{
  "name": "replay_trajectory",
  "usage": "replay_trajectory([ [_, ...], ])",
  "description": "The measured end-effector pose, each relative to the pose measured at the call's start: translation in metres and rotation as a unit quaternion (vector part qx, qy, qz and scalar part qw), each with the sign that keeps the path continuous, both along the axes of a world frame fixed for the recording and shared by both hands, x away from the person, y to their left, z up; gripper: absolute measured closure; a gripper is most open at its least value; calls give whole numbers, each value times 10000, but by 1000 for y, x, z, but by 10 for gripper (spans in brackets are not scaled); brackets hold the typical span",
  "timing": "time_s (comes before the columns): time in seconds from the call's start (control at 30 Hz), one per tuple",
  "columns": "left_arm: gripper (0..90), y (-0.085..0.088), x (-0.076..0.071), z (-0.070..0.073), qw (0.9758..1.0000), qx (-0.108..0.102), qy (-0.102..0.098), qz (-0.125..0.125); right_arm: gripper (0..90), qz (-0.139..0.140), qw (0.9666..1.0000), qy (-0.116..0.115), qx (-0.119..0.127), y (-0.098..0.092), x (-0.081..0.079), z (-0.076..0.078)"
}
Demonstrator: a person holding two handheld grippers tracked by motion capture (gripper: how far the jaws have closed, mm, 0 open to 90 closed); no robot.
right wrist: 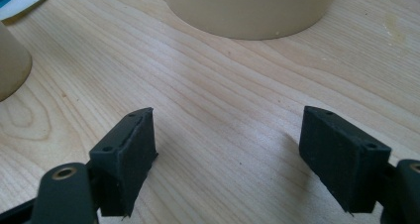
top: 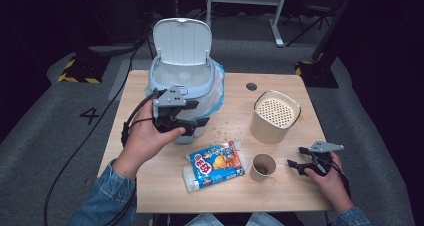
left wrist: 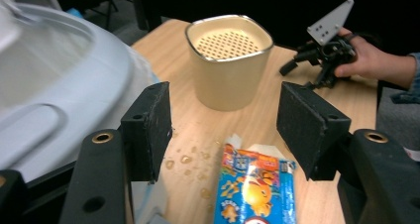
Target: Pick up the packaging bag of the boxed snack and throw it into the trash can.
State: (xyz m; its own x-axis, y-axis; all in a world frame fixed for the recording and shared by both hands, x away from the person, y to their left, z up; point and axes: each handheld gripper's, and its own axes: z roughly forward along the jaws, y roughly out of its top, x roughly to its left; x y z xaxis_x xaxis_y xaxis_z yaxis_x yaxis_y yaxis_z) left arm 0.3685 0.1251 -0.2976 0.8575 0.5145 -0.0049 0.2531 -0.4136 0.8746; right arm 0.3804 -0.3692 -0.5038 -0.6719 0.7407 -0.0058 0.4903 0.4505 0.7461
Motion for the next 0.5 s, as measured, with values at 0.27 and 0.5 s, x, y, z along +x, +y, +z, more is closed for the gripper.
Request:
replay_trajectory([
  [0.27,390,-16,3,-33,9995,48,299,-110,222,-1,10000,0,0,0,0,0],
  [0.5,390,-25,10,-82,9981,49,612,-53,222,0,10000,-3,-2,0,0,0],
])
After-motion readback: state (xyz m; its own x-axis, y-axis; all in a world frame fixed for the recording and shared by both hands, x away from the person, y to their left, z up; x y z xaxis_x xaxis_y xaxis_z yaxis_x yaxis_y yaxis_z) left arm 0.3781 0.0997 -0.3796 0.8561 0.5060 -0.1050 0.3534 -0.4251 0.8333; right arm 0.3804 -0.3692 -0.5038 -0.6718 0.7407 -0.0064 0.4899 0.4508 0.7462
